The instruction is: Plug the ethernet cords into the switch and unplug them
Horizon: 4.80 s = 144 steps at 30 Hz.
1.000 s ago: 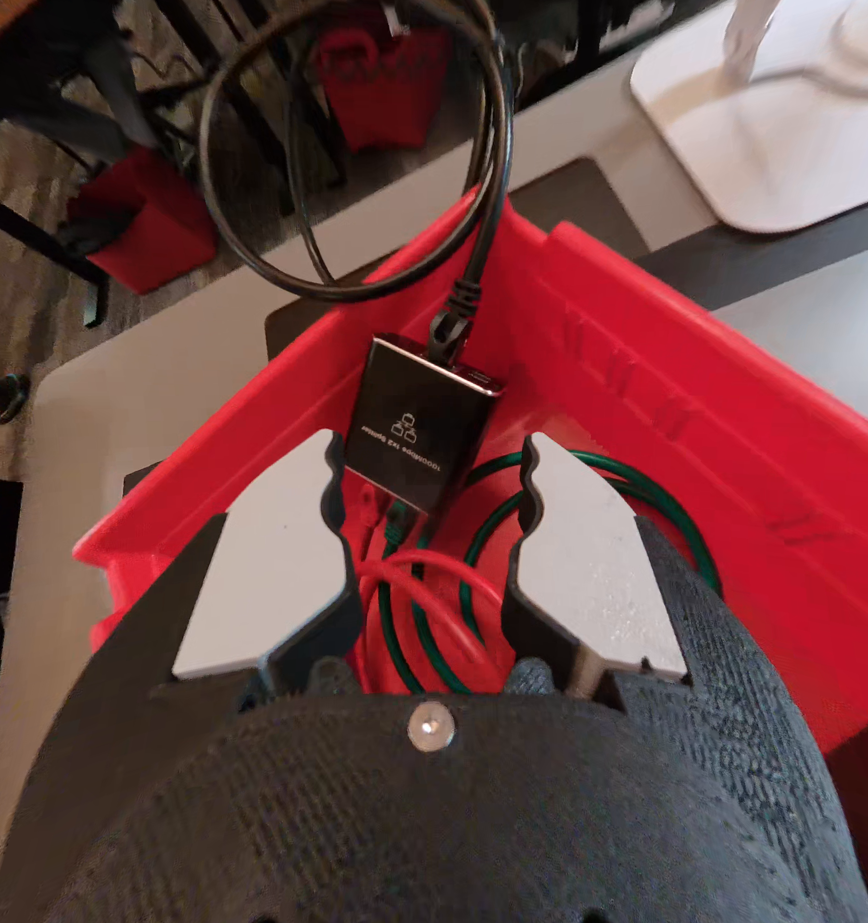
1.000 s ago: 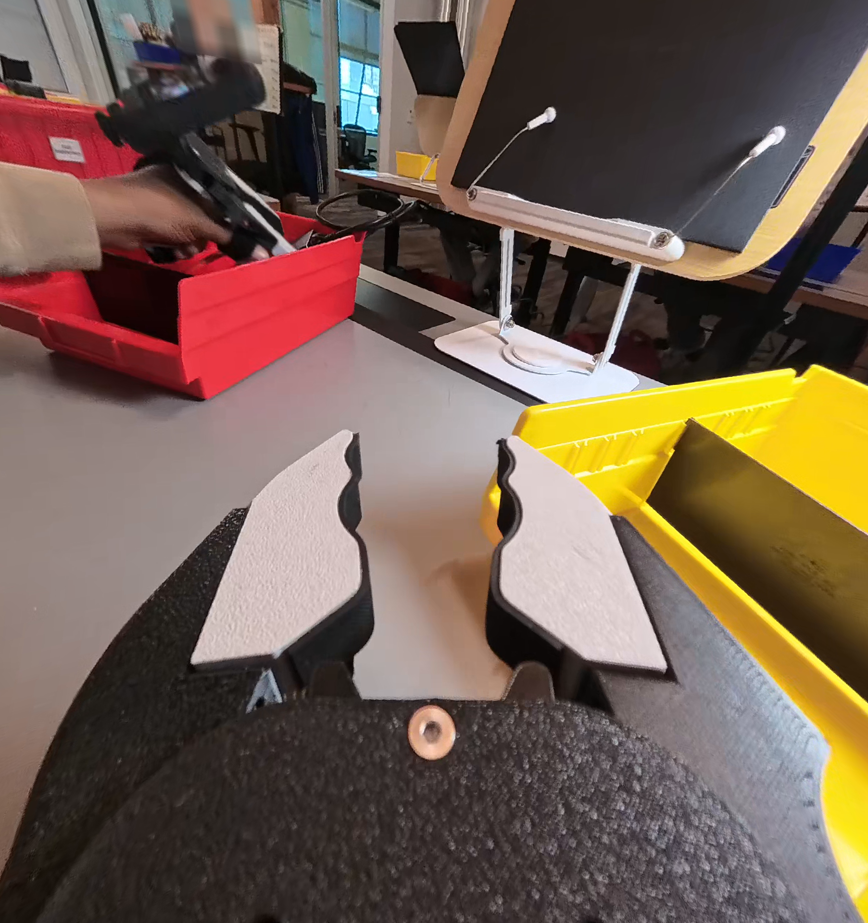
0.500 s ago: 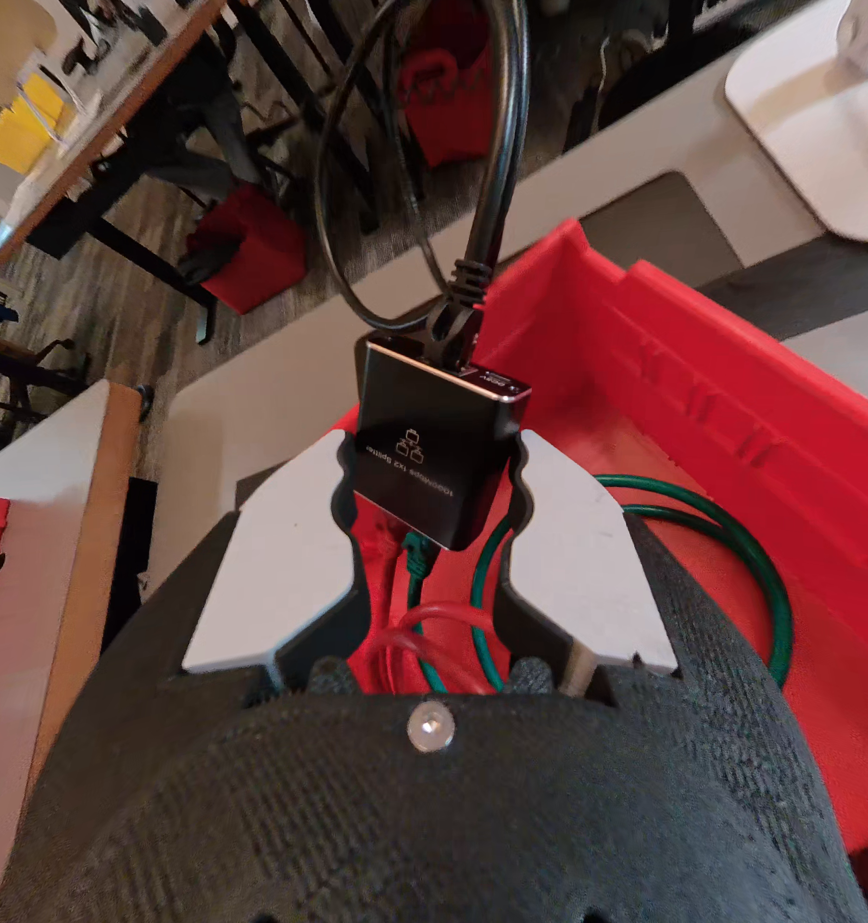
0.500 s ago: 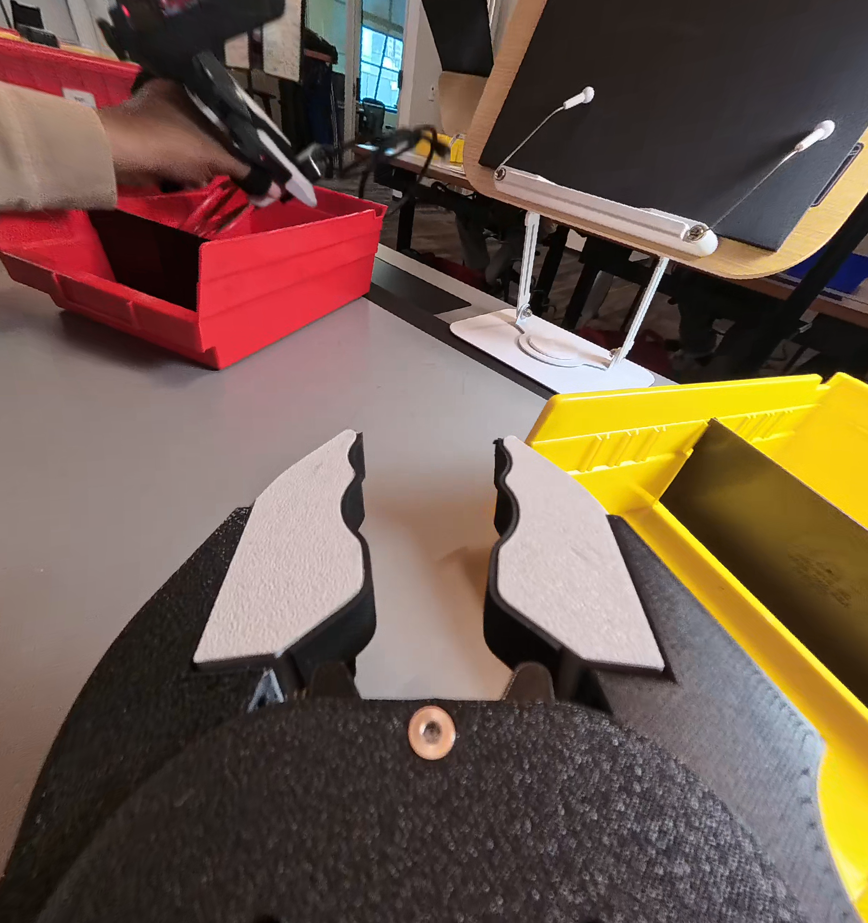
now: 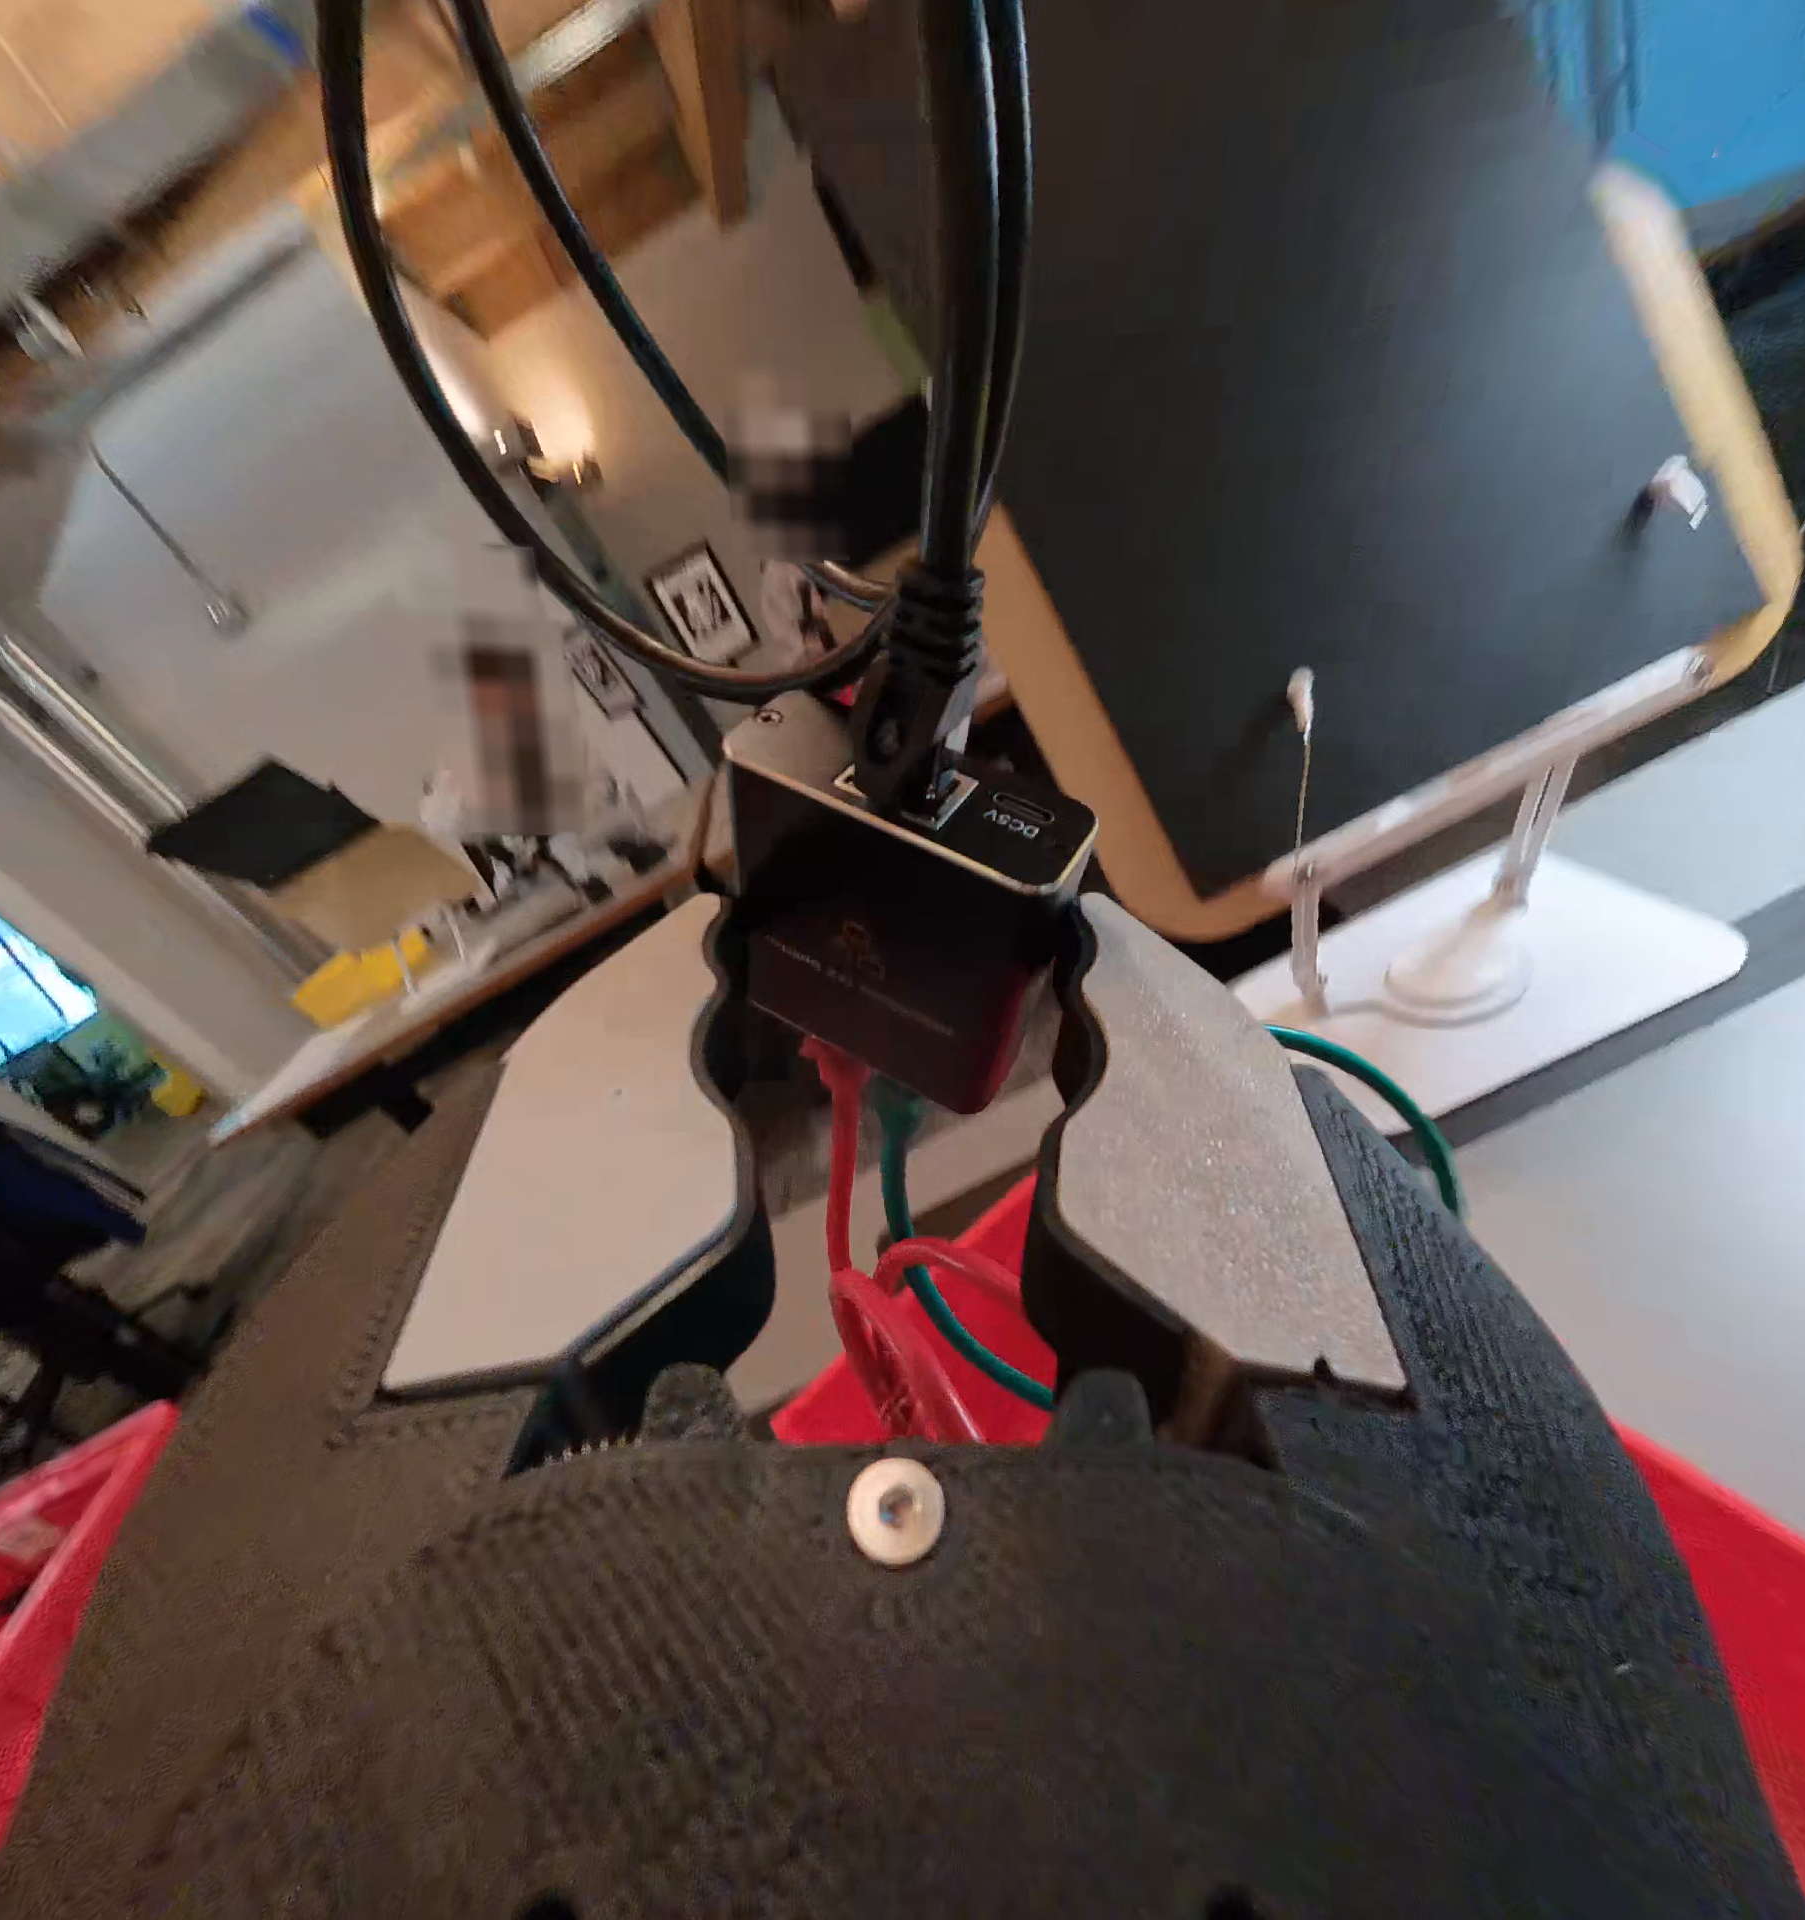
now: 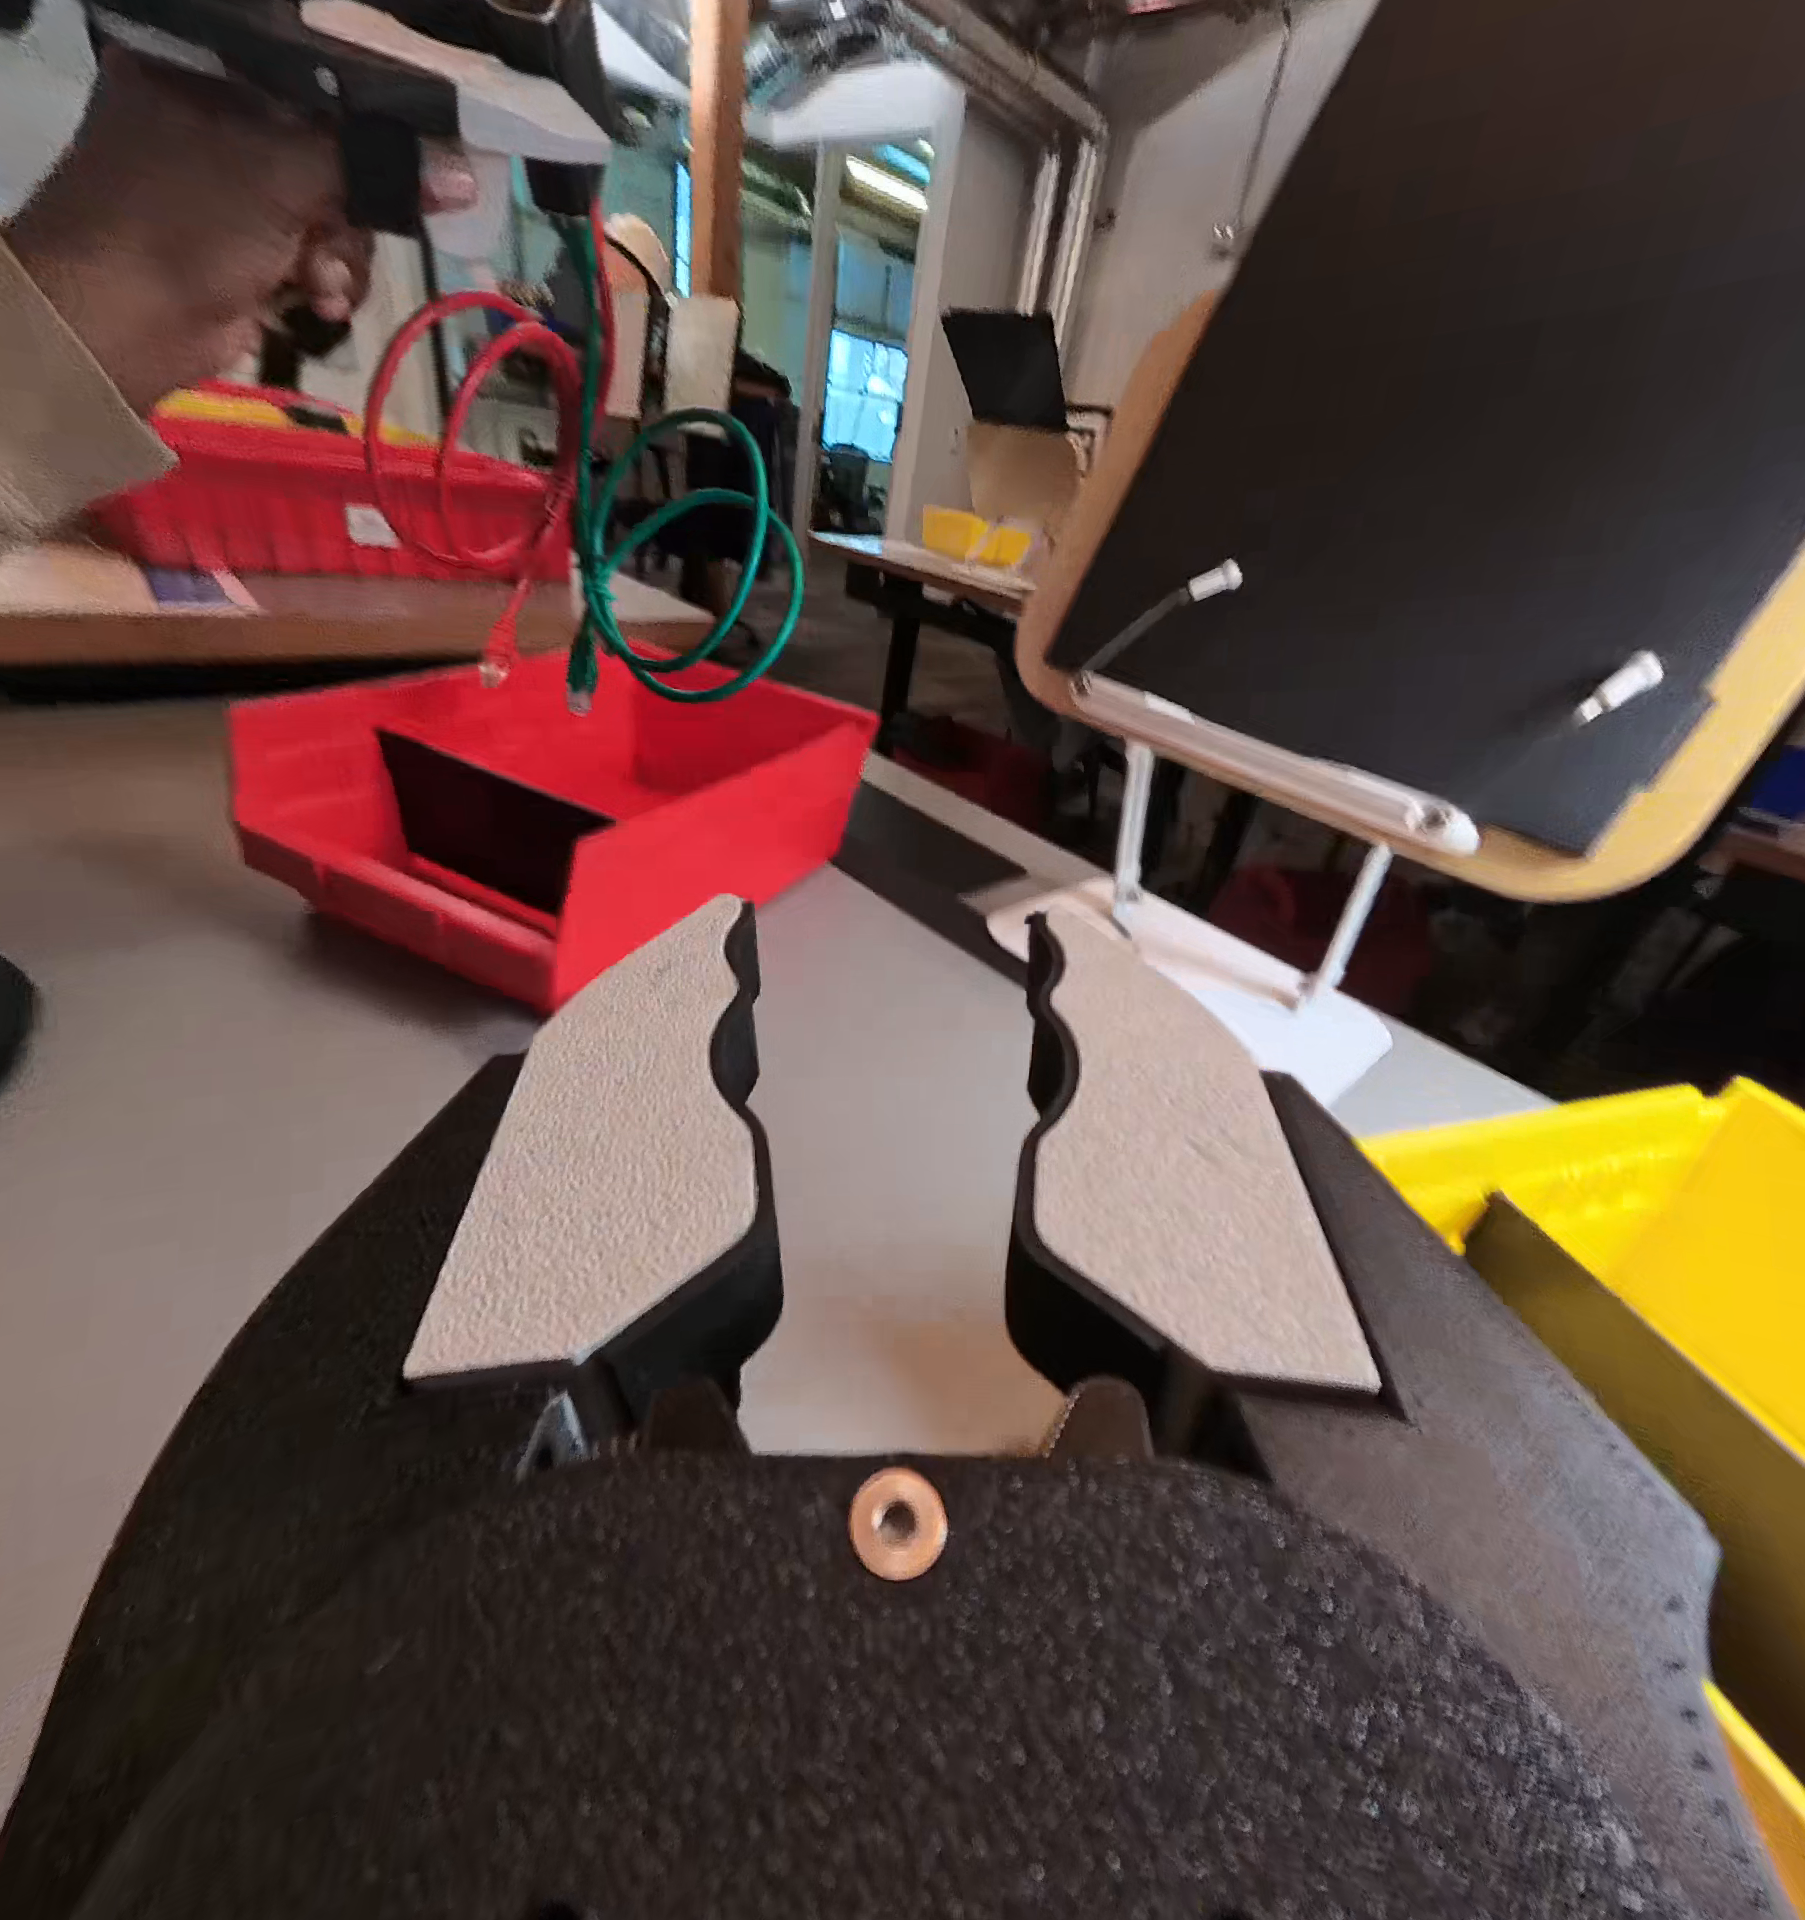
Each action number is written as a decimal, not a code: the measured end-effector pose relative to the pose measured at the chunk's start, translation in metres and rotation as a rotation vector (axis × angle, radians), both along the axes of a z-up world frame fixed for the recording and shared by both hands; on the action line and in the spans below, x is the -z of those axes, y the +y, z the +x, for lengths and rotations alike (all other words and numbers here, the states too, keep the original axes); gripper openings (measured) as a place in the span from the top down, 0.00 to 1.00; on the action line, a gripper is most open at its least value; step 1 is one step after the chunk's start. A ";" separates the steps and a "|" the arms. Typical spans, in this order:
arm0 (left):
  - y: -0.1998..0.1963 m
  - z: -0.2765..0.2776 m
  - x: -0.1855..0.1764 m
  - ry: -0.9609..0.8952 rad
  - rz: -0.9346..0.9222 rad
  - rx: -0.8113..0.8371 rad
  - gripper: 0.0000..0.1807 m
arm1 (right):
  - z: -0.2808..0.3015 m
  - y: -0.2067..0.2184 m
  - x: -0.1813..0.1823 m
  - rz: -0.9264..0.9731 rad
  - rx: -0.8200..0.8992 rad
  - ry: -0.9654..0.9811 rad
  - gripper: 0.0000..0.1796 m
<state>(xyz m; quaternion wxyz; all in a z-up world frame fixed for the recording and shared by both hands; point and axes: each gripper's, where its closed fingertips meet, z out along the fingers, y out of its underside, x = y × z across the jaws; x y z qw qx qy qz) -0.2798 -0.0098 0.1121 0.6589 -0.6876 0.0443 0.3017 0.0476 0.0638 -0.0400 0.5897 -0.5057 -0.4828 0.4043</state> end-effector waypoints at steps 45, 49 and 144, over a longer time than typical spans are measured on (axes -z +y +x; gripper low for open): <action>-0.008 0.414 0.155 -0.513 -0.320 1.276 0.69 | 0.008 -0.079 -0.159 -0.106 -0.617 0.565 0.87; -0.003 0.385 0.118 -0.604 -0.095 1.246 0.76 | 0.001 -0.068 -0.154 -0.144 -0.573 0.552 0.87; -0.016 0.276 0.052 -0.742 0.230 1.184 0.85 | -0.032 -0.076 -0.100 -0.240 -0.662 0.178 0.89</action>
